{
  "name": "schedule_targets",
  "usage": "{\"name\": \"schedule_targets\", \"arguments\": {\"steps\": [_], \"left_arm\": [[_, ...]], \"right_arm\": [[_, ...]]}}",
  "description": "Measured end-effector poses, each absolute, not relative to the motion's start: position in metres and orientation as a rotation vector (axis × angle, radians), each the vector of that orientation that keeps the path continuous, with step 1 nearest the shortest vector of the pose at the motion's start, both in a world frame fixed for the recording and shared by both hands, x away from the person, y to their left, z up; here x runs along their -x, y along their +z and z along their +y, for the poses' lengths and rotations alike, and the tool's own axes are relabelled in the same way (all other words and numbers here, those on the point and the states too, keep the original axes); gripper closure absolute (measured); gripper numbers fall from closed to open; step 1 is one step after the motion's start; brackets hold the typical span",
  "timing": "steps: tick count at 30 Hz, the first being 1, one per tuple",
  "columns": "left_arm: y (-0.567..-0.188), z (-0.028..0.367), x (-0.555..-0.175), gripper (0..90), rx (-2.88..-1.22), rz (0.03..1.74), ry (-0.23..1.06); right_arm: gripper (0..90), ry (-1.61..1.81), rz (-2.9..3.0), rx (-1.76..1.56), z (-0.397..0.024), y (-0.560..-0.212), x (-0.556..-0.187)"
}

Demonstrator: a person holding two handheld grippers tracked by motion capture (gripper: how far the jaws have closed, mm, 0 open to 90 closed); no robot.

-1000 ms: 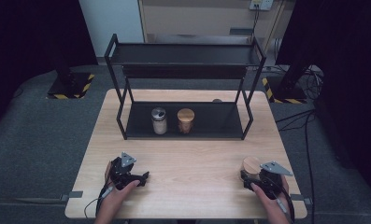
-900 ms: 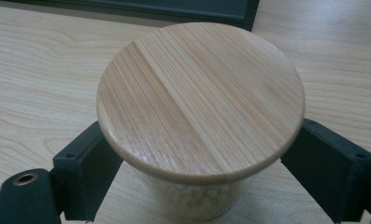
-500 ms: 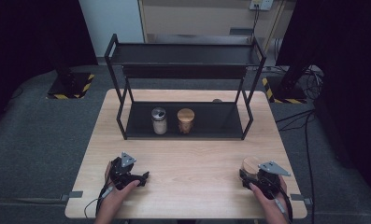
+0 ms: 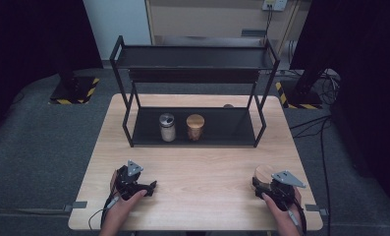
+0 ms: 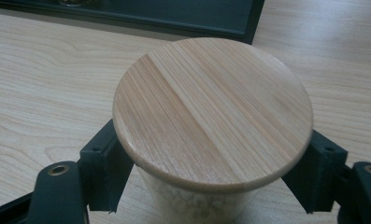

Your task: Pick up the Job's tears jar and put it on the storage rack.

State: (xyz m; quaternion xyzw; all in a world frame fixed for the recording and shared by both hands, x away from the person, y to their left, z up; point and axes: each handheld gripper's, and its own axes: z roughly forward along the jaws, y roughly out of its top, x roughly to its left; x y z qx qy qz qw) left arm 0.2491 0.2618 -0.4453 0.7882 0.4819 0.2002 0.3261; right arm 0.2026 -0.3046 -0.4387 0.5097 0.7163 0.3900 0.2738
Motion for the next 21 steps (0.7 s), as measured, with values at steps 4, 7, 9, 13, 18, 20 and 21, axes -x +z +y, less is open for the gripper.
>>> {"name": "schedule_targets", "arguments": {"steps": [4,7,9,13,18,20,21], "left_arm": [[-0.4453,0.2618,-0.2491,0.0,-2.065,1.263,0.525],[-0.4453,0.2618,-0.2492,0.0,-2.065,1.263,0.525],[-0.4453,0.2619,-0.2491,0.0,-2.065,1.263,0.525],[-0.4453,0.2619,-0.2492,0.0,-2.065,1.263,0.524],[-0.4453,0.2619,-0.2492,0.0,-2.065,1.263,0.524],[-0.4453,0.2618,-0.2491,0.0,-2.065,1.263,0.525],[-0.4453,0.2619,-0.2492,0.0,-2.065,1.263,0.525]], "right_arm": [[25.9,1.04,1.923,-1.366,-0.3028,-0.4382,-0.2017],[25.9,1.045,1.919,-1.369,-0.3029,-0.4382,-0.2007],[26.0,1.047,1.916,-1.365,-0.3027,-0.4387,-0.1997],[26.0,1.051,1.913,-1.355,-0.3023,-0.437,-0.1977],[26.0,1.054,1.915,-1.341,-0.3012,-0.4323,-0.1972],[26.0,1.057,1.917,-1.34,-0.3009,-0.4307,-0.1976],[26.0,1.057,1.918,-1.34,-0.3004,-0.4297,-0.1976]]}}
